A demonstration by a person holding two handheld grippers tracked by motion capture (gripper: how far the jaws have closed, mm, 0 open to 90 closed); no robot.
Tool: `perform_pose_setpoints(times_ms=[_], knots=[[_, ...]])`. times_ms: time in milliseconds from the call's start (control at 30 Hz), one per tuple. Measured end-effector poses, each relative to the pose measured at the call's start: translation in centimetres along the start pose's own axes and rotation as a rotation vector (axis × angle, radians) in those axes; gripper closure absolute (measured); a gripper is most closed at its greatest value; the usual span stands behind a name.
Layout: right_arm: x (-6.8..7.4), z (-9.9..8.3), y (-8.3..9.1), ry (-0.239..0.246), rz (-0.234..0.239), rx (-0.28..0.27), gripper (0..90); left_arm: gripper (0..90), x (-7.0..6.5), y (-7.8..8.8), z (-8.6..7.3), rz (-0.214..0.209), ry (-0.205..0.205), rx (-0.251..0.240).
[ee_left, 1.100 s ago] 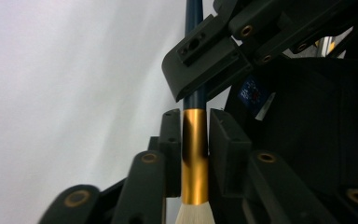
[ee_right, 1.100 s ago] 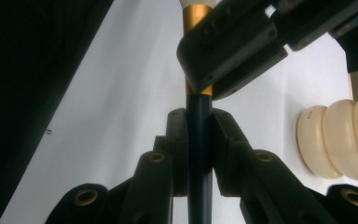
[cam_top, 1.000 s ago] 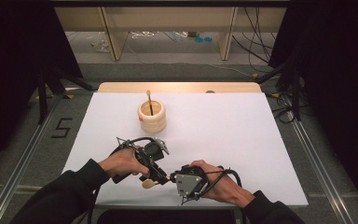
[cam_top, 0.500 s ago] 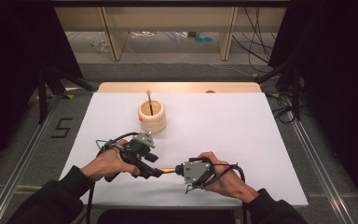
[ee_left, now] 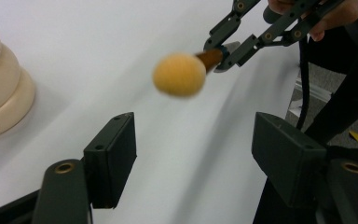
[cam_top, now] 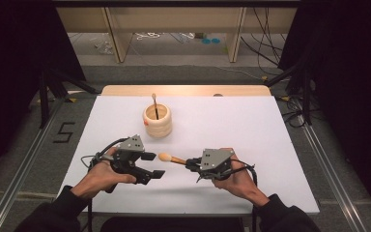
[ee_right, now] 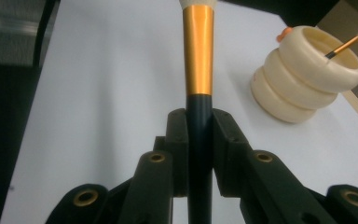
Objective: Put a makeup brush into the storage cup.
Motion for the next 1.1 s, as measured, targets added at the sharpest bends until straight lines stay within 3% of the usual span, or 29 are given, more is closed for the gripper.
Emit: perform_pose_setpoints(times_ms=[100, 200, 267, 667, 1100], knots=[[-0.4, 0.2, 0.3, -0.053, -0.005, -0.046, 78.3, 30.8, -0.1, -0.2, -0.2, 0.018, 0.021, -0.029], [-0.7, 0.4, 0.5, -0.081, -0.013, -0.073, 78.3, 30.7, -0.2, -0.5, 0.0, 0.026, 0.052, -0.088], [-0.8, 0.5, 0.6, -0.101, -0.010, -0.093, 78.4, 30.5, -0.1, -0.6, 0.0, 0.030, 0.052, -0.112], [-1.0, 0.9, 0.7, -0.150, -0.013, -0.146, 78.3, 30.0, 0.5, -0.8, 0.2, 0.090, 0.125, -0.274], [-0.7, 1.1, 0.2, -0.178, 0.003, -0.170, 78.3, 31.3, -0.2, -2.3, 0.7, 0.077, 0.130, -0.335]])
Point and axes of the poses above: each handheld gripper's, and its own axes: y roughly backward along the jaws, z roughly out of its top, x roughly to its left, the point moved 6 cm from there along -y, roughly forward along the jaws, and after that the axes turned 3 degrees about -y, right-handed, at the moved point
